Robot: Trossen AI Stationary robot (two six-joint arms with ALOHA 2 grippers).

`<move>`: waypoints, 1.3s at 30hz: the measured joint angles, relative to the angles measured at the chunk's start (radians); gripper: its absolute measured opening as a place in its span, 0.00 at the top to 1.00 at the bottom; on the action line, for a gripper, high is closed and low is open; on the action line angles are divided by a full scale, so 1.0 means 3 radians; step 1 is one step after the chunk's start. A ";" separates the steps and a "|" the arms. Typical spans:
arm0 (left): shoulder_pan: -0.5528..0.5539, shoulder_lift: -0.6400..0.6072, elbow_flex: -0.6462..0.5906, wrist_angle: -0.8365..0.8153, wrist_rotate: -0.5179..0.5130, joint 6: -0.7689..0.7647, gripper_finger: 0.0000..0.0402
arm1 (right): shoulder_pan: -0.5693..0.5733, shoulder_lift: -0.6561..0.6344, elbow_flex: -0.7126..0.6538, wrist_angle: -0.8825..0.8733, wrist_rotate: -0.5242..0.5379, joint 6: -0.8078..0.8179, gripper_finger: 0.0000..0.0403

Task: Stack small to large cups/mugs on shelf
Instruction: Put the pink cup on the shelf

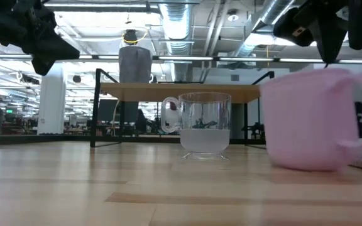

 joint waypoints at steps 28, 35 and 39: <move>0.0000 0.0001 0.0000 -0.0045 0.0063 0.0024 0.92 | -0.0003 0.0270 0.0031 0.0560 -0.0286 0.0289 0.60; 0.0000 0.0001 0.0000 -0.0046 0.0072 0.0023 0.92 | 0.0012 0.0425 0.0021 0.0625 -0.0280 0.0292 0.60; 0.0000 0.0001 0.0000 -0.0049 0.0071 0.0023 0.92 | 0.0008 0.0441 0.0020 0.0688 -0.0261 0.0293 0.60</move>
